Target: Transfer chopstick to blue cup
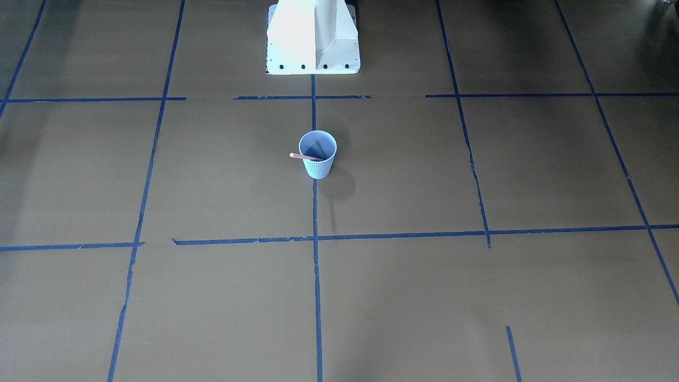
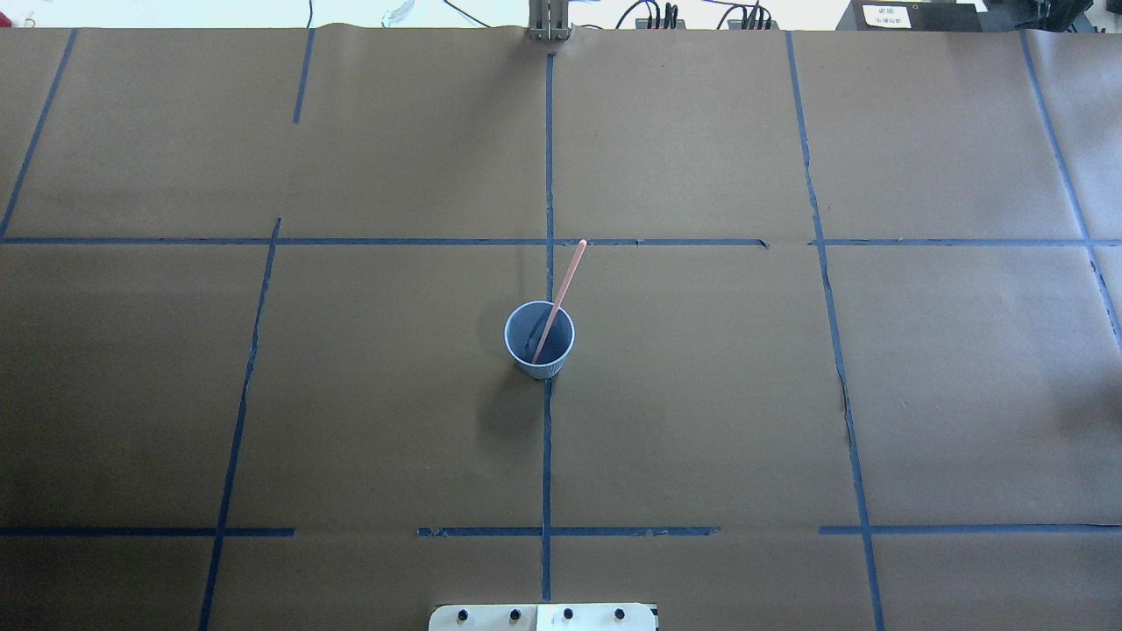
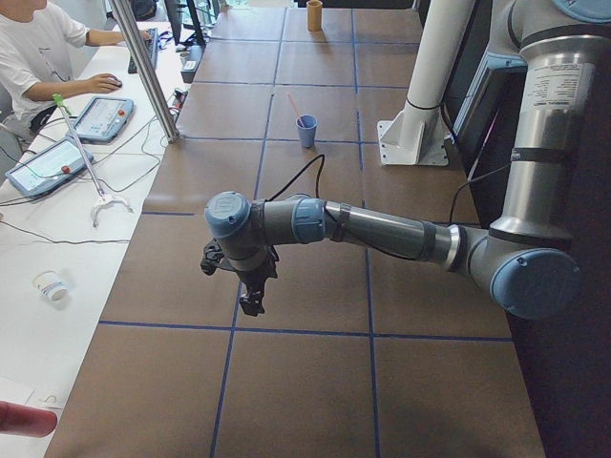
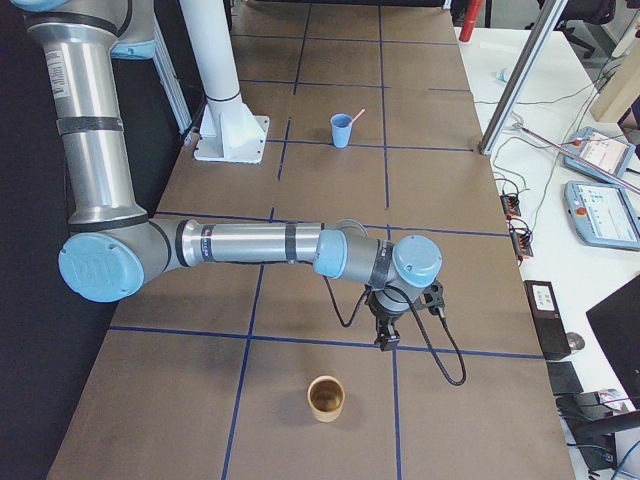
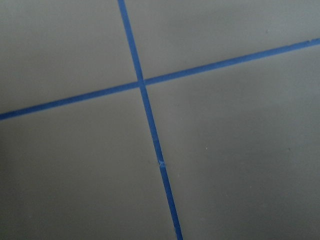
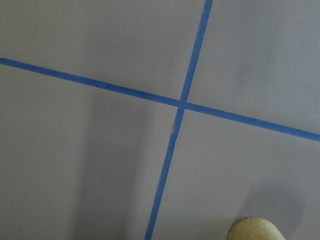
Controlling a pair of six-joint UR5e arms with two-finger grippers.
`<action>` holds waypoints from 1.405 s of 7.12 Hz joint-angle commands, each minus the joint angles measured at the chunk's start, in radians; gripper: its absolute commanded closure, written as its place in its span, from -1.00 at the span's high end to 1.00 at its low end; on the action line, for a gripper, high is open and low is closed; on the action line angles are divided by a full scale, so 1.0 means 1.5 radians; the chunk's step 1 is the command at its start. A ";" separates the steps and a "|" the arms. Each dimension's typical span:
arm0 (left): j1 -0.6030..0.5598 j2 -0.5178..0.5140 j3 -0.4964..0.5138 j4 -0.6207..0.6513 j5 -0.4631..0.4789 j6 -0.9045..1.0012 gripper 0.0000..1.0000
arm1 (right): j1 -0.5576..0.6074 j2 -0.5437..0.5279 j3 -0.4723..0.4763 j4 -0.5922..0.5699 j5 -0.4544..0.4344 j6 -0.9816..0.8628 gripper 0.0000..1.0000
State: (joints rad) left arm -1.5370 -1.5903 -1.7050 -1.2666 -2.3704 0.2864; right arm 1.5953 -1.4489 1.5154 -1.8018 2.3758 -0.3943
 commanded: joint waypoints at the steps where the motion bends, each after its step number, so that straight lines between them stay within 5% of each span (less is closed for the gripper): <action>1: -0.001 0.046 -0.011 -0.041 -0.024 0.002 1.00 | -0.005 -0.003 0.010 -0.041 -0.003 -0.026 1.00; 10: -0.001 0.058 -0.034 -0.052 -0.018 -0.011 1.00 | -0.005 -0.040 0.026 -0.044 -0.014 -0.014 1.00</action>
State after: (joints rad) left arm -1.5386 -1.5033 -1.7569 -1.3455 -2.4037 0.2704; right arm 1.5877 -1.5032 1.5518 -1.8684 2.3518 -0.4157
